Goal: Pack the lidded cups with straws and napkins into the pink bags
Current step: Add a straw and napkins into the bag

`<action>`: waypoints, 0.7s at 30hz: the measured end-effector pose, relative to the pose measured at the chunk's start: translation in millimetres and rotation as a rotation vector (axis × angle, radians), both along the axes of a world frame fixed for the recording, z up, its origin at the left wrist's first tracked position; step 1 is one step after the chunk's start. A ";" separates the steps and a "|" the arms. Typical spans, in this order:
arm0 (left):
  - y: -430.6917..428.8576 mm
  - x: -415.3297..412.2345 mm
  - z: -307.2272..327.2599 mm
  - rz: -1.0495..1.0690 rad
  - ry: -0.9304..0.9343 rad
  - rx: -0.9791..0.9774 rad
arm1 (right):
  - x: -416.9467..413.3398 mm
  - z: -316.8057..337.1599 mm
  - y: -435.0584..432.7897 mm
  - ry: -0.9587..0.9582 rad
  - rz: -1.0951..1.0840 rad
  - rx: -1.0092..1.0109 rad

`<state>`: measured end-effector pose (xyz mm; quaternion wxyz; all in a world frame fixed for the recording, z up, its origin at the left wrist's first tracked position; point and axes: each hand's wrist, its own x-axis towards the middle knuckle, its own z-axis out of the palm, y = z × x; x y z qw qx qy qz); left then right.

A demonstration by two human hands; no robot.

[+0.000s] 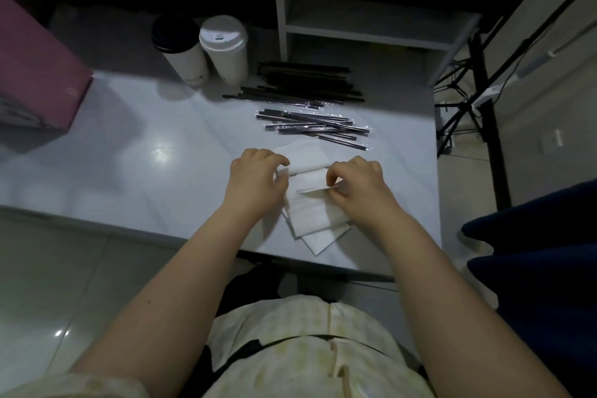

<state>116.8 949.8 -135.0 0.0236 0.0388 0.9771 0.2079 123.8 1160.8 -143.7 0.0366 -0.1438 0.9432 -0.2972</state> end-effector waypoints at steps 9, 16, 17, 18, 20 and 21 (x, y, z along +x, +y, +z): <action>-1.0 30.3 1.1 0.064 -0.023 -0.047 | 2.3 -10.0 -0.7 -0.063 0.103 0.195; -19.1 39.8 16.0 0.136 0.047 -0.043 | -4.6 19.0 1.6 -0.271 0.070 -0.121; -24.3 40.7 20.6 0.150 0.060 -0.041 | -7.9 27.2 -0.8 -0.264 0.072 -0.159; -29.9 41.3 25.9 0.169 0.075 -0.038 | -11.0 35.5 -4.9 -0.244 0.076 -0.189; -41.8 43.3 37.5 0.215 0.106 -0.033 | -16.7 50.4 -17.1 -0.196 0.078 -0.259; -47.9 45.1 43.4 0.238 0.127 -0.034 | -19.4 55.7 -24.3 -0.173 0.074 -0.294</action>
